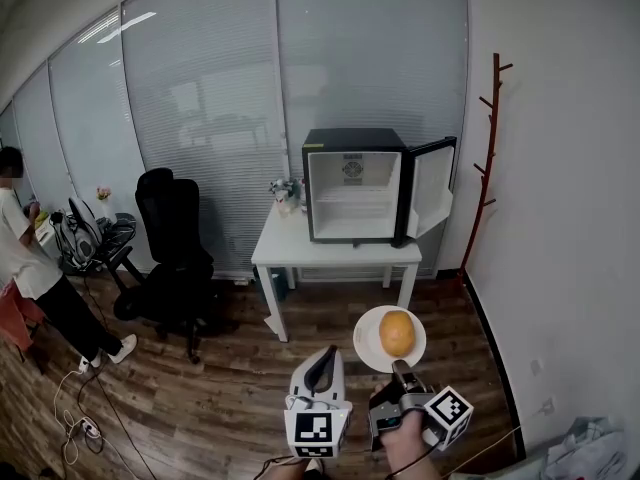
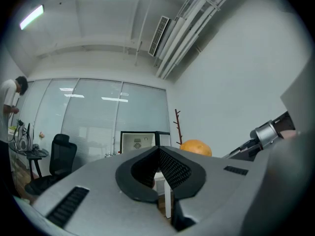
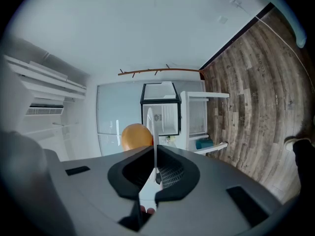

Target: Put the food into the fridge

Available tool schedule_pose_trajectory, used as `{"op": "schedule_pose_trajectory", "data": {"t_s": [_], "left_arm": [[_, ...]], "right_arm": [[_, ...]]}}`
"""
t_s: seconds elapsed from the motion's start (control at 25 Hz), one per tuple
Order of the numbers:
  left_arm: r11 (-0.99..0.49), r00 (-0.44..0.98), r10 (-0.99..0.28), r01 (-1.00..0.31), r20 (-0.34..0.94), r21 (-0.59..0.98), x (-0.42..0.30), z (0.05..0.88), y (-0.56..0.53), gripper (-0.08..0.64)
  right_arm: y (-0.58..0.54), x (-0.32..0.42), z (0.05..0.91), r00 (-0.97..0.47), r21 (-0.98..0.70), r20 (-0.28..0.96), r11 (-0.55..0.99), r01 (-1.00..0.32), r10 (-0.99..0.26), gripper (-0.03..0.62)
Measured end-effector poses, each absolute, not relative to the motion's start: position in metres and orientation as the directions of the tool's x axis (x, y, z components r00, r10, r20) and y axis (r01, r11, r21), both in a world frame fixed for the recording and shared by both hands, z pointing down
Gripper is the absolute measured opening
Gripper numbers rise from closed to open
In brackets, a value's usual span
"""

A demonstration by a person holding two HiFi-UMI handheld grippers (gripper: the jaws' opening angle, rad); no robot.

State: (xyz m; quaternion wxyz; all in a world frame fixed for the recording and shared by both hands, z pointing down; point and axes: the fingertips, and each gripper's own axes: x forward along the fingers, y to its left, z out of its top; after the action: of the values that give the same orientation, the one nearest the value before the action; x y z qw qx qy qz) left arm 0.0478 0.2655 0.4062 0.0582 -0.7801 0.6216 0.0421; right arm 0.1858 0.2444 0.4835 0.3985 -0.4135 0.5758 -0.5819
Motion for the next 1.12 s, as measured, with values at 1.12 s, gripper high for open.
{"op": "schedule_pose_trajectory", "data": {"t_s": [1.12], "left_arm": [[-0.280, 0.285, -0.940, -0.958, -0.188, -0.056, -0.060, 0.388, -0.011, 0.026]], "right_arm": [[-0.024, 0.079, 0.464, -0.275, -0.999, 0.021, -0.010, -0.039, -0.961, 0.034]]}}
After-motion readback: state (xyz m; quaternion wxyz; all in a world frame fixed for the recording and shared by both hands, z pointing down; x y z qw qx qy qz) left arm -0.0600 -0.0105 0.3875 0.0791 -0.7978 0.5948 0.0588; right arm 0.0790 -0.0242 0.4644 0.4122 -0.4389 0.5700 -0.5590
